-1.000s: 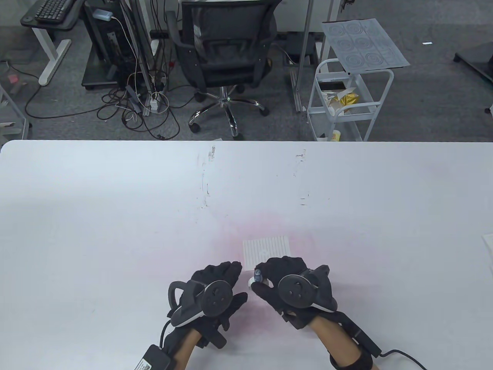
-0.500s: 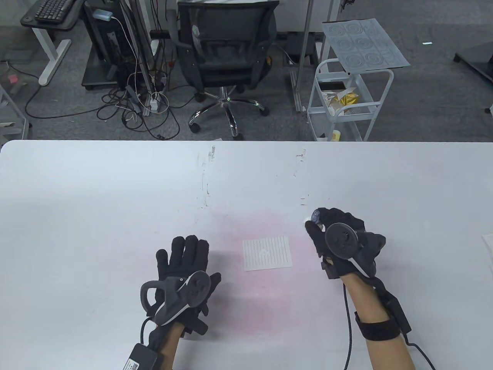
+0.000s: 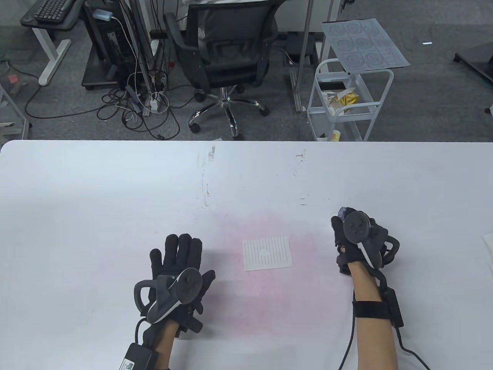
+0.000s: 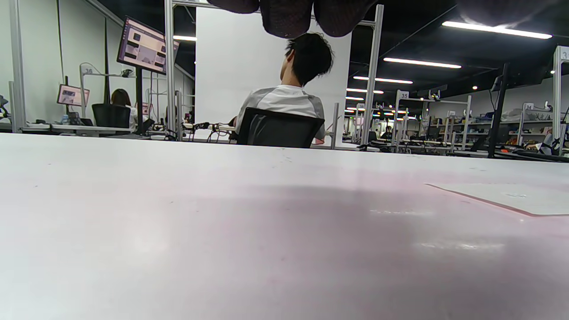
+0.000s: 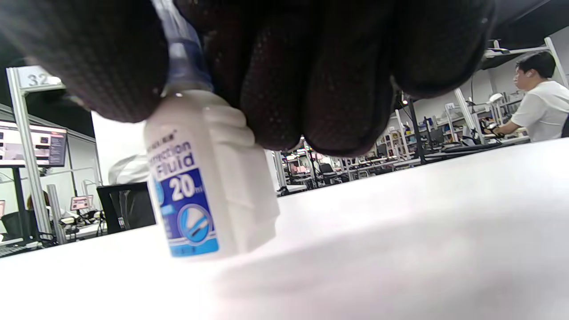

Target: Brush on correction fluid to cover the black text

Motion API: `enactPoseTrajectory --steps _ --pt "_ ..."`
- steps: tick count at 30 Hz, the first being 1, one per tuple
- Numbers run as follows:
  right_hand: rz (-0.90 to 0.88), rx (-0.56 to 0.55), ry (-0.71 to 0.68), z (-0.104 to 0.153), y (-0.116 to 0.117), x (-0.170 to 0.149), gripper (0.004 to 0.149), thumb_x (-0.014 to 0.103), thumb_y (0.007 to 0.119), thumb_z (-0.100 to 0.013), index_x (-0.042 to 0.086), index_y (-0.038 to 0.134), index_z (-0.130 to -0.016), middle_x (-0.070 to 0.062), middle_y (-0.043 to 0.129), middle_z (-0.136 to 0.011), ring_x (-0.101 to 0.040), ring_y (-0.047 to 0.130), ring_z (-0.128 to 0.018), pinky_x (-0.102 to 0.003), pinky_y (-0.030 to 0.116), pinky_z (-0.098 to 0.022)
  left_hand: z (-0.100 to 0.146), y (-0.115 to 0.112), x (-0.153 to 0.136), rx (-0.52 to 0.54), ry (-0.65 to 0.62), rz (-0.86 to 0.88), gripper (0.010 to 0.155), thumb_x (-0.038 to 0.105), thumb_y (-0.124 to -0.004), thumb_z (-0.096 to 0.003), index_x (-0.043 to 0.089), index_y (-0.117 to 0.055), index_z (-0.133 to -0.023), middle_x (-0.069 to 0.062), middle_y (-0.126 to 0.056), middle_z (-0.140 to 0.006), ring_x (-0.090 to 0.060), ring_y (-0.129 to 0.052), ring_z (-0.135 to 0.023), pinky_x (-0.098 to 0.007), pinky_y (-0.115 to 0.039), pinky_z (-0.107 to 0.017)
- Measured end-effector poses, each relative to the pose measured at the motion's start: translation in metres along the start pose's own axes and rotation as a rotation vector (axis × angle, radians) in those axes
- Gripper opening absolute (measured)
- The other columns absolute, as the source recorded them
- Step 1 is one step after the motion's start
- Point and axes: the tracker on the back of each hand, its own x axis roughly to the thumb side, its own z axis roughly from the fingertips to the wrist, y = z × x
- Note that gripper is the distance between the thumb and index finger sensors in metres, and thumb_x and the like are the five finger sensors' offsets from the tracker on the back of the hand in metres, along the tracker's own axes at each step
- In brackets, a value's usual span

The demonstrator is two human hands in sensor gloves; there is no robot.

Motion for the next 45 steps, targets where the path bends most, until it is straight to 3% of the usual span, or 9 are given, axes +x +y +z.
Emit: enactPoseTrajectory --steps 16,20,25,31,35,38,45 --pt "-0.010 0.086 0.047 0.000 -0.001 -0.007 0.056 0.055 0.087 -0.032 0.020 0.086 -0.076 -0.005 0.092 -0.071 -0.033 0.102 -0.056 -0.055 0.076 -0.052 0.000 -0.001 0.001 -0.037 -0.005 -0.010 0.081 0.072 -0.059 -0.0386 0.036 -0.042 -0.109 0.002 -0.038 -0.121 -0.029 -0.034 -0.116 -0.063 -0.037 -0.079" --pt "-0.013 0.072 0.032 -0.001 -0.014 -0.007 0.061 0.058 0.085 -0.033 0.019 0.084 -0.080 -0.006 0.089 -0.075 -0.035 0.100 -0.061 -0.055 0.074 -0.053 0.000 -0.001 0.001 -0.038 -0.006 -0.011 0.081 0.072 -0.059 -0.0387 0.036 -0.042 -0.109 0.002 -0.038 -0.121 -0.029 -0.034 -0.116 -0.063 -0.037 -0.079" --pt "-0.065 0.004 -0.042 0.005 -0.048 -0.001 0.067 0.060 0.081 -0.035 0.019 0.078 -0.087 -0.007 0.084 -0.082 -0.037 0.096 -0.067 -0.056 0.071 -0.056 -0.001 -0.002 0.002 -0.035 -0.008 -0.009 0.081 0.072 -0.059 -0.0388 0.036 -0.042 -0.109 0.002 -0.038 -0.121 -0.029 -0.034 -0.116 -0.063 -0.037 -0.079" --pt "-0.110 -0.036 -0.203 0.032 -0.084 0.017 0.070 0.061 0.078 -0.037 0.021 0.070 -0.093 -0.008 0.077 -0.090 -0.040 0.088 -0.078 -0.058 0.068 -0.059 -0.001 -0.003 0.004 -0.032 -0.009 -0.016 0.080 0.071 -0.059 -0.0392 0.036 -0.042 -0.109 0.002 -0.038 -0.121 -0.029 -0.034 -0.116 -0.063 -0.037 -0.079" --pt "-0.111 -0.043 -0.292 0.057 -0.093 0.028 0.074 0.063 0.074 -0.039 0.021 0.062 -0.098 -0.009 0.068 -0.097 -0.043 0.076 -0.089 -0.061 0.062 -0.062 -0.001 -0.004 0.005 -0.034 -0.011 -0.020 0.080 0.071 -0.059 -0.0393 0.036 -0.042 -0.109 0.002 -0.038 -0.121 -0.030 -0.034 -0.116 -0.063 -0.037 -0.079" --pt "-0.087 -0.028 -0.345 0.074 -0.090 0.035 0.075 0.063 0.071 -0.040 0.023 0.056 -0.101 -0.008 0.060 -0.102 -0.044 0.065 -0.096 -0.063 0.056 -0.064 0.000 -0.005 0.007 -0.042 -0.010 -0.026 0.080 0.071 -0.059 -0.0392 0.036 -0.042 -0.109 0.002 -0.038 -0.121 -0.030 -0.034 -0.116 -0.063 -0.037 -0.079" --pt "0.032 0.065 -0.417 0.109 -0.057 0.043 0.076 0.068 0.059 -0.042 0.031 0.040 -0.105 -0.003 0.039 -0.110 -0.042 0.040 -0.104 -0.067 0.043 -0.068 0.000 -0.008 0.010 -0.057 -0.011 -0.041 0.079 0.070 -0.057 -0.0396 0.038 -0.039 -0.109 0.002 -0.036 -0.121 -0.030 -0.032 -0.116 -0.063 -0.035 -0.079"
